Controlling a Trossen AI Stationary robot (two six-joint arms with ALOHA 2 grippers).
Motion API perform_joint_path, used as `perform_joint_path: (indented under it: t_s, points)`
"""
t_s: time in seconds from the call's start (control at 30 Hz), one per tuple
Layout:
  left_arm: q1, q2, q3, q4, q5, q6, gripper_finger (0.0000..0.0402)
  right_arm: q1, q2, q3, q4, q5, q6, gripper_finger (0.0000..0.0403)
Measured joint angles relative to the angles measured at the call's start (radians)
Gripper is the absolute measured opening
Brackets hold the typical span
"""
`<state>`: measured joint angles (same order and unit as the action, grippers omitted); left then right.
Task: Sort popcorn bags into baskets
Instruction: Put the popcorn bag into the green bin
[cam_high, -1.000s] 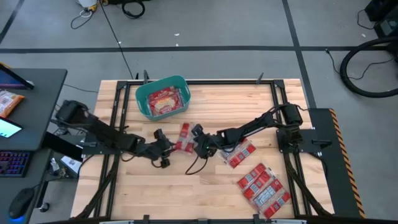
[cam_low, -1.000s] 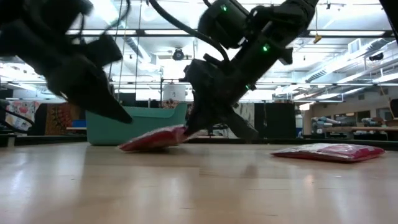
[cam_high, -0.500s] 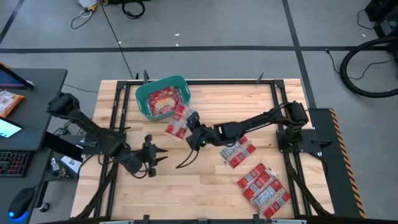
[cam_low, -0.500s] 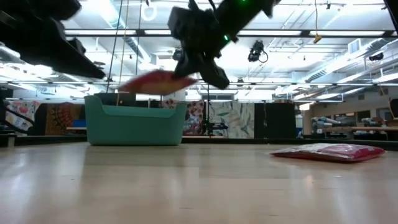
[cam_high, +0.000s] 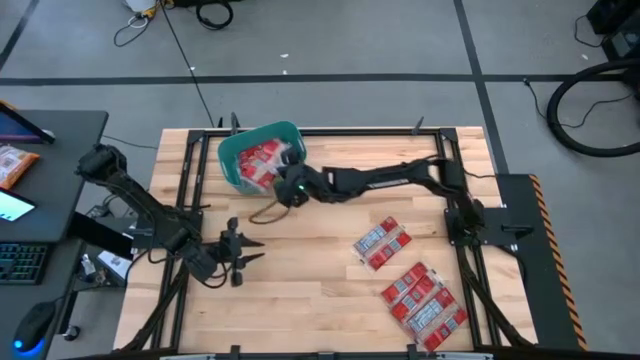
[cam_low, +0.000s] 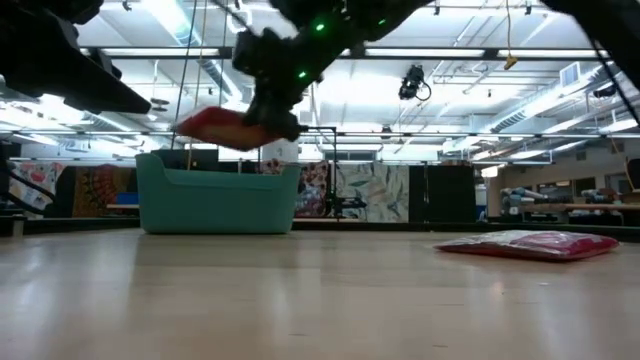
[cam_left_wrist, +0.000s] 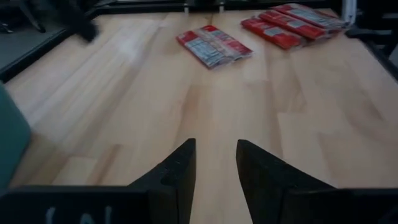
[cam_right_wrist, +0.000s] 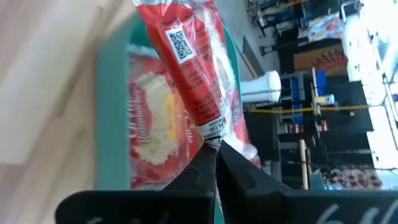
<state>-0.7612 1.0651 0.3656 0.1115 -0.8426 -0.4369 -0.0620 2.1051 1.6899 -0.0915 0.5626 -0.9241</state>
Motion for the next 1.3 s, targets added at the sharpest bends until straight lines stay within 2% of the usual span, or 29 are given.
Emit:
perform_joint_path:
  t_s: [0.2,0.43,0.57,0.73,0.97,1.1,1.2,1.3]
  points:
    - [-0.012,0.0,0.0,-0.004,0.009,0.001,0.0121,-0.073,0.184,0.223,-0.059,-0.023,0.04,0.0014]
    - [-0.023,0.0,0.0,-0.007,0.009,0.004,0.0121,-0.098,0.296,0.408,-0.384,-0.089,0.19,0.0093]
    - [-0.023,0.0,0.0,-0.007,0.002,0.004,0.0121,-0.068,0.268,0.452,-0.525,-0.092,0.257,0.0132]
    - [-0.022,0.0,0.0,-0.008,-0.048,0.03,0.0121,-0.008,0.17,0.469,-0.704,-0.115,0.334,0.0147]
    - [-0.021,0.0,0.0,-0.023,-0.063,0.085,0.0121,0.046,0.069,0.468,-1.096,-0.386,0.603,0.0141]
    - [-0.021,0.0,0.0,-0.029,-0.066,0.137,0.0121,0.082,0.053,0.468,-1.297,-0.458,0.738,0.014]
    - [-0.021,0.0,0.0,-0.029,-0.089,0.166,0.0121,0.117,0.053,0.46,-1.399,-0.504,0.812,0.014]
    - [-0.021,0.001,0.0,-0.028,-0.11,0.187,0.0121,0.147,0.05,0.413,-1.414,-0.584,0.862,0.014]
